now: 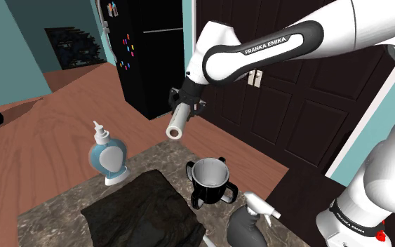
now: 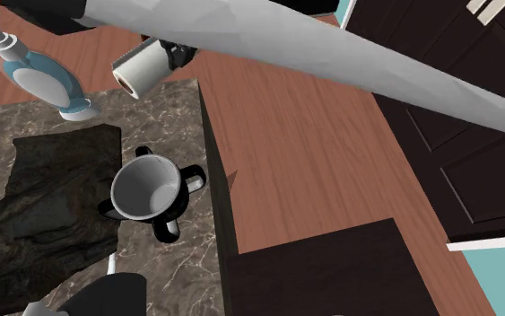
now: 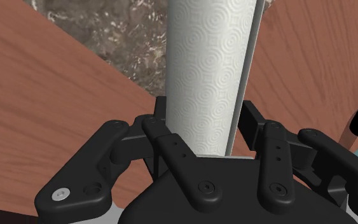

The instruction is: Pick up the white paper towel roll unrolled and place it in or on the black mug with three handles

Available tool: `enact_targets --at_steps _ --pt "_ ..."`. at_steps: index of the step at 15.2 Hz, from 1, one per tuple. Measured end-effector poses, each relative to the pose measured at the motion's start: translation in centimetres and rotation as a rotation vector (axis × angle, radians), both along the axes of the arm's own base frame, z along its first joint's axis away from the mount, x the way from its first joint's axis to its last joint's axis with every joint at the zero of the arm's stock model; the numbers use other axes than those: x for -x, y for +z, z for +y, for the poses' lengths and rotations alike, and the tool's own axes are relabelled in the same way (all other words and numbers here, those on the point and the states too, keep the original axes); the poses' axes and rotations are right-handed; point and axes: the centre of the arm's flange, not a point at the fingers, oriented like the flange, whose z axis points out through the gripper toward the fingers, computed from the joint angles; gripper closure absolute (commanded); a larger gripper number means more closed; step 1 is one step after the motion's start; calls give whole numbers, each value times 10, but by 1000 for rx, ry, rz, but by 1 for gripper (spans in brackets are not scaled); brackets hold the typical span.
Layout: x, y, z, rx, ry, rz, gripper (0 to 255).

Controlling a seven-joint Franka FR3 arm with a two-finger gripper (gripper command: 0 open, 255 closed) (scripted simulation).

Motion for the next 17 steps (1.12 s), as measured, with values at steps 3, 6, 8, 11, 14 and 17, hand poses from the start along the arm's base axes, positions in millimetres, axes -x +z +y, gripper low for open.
enact_targets --at_steps 3,6,8,11,14,17 --pt "0 17 0 0 0 0 255" --pt "0 33 1 0 0 0 255" --pt "0 41 1 0 0 0 255" --pt "28 46 9 0 0 0 255" --pt "65 53 21 0 1 0 255" --pt "102 57 30 0 1 0 255"
